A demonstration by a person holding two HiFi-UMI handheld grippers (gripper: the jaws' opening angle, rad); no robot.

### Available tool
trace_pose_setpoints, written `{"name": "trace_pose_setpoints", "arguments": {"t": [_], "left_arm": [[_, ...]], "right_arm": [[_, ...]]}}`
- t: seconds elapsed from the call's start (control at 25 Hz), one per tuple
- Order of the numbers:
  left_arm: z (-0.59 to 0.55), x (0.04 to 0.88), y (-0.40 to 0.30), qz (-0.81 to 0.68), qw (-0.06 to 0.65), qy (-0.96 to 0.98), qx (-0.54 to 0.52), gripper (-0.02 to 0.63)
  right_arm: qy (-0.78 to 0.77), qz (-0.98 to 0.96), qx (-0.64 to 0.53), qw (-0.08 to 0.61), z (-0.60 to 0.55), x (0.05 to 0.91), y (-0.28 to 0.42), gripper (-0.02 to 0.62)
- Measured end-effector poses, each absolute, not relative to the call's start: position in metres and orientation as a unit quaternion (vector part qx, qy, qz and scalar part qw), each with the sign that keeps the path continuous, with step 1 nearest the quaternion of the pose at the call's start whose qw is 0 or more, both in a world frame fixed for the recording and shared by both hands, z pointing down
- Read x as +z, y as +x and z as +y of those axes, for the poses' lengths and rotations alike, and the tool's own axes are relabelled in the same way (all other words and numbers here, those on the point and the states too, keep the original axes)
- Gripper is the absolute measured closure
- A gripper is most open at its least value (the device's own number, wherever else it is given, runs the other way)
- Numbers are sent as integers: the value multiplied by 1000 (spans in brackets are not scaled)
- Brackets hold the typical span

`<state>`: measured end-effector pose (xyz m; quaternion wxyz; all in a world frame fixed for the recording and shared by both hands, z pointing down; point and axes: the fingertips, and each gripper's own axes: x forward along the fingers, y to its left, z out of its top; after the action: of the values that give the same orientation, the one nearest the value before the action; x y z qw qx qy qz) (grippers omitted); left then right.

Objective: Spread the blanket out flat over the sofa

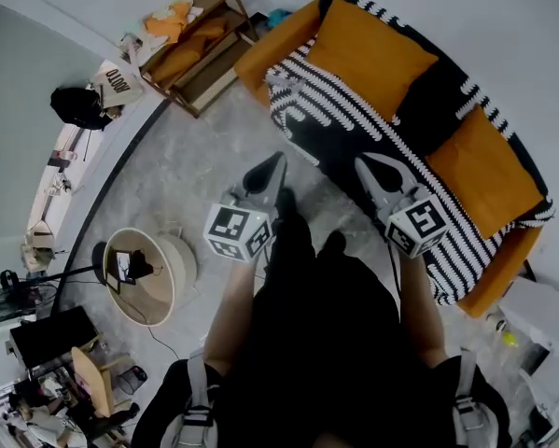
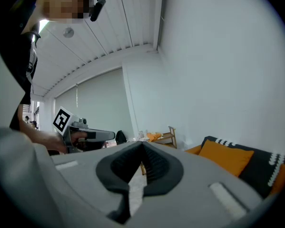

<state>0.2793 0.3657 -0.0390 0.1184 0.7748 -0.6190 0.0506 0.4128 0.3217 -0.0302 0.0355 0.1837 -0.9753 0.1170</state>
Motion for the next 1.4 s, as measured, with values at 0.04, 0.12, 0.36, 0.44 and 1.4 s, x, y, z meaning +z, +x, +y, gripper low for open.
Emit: {"name": "trace_pose_setpoints", "arguments": {"t": [0.04,0.12,0.36,0.44,1.4], "left_arm": [[362,-36,278,-618,122,775,53,595],[353,-31,275,-614,126,777,55,595],[315,-14,257,-607,130,781,62,595],[298,-10,248,-603,131,784,59,595],[111,75,62,-539,195,812,111,592]], "right_arm": [[186,-975,118,35,319,-29,412,592],[189,-974,120,35,311,-27,411,592],[206,-969,131,40,281,-21,396,592],[212,-967,132,47,266,-17,387,592],[262,-944,161,119,105,30,189,592]]}}
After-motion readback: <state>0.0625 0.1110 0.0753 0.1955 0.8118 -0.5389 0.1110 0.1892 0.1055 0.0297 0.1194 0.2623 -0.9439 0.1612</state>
